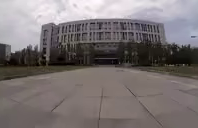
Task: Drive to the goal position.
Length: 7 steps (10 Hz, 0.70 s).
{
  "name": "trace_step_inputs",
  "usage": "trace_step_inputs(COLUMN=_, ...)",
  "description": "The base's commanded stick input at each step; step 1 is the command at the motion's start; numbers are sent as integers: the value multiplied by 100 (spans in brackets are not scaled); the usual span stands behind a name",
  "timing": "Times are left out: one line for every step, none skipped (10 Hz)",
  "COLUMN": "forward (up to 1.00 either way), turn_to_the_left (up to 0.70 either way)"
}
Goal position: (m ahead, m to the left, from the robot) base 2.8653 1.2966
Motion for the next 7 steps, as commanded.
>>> trace_step_inputs(forward=70, turn_to_the_left=0)
trace_step_inputs(forward=70, turn_to_the_left=0)
trace_step_inputs(forward=70, turn_to_the_left=0)
trace_step_inputs(forward=70, turn_to_the_left=0)
trace_step_inputs(forward=70, turn_to_the_left=0)
trace_step_inputs(forward=70, turn_to_the_left=0)
trace_step_inputs(forward=70, turn_to_the_left=0)
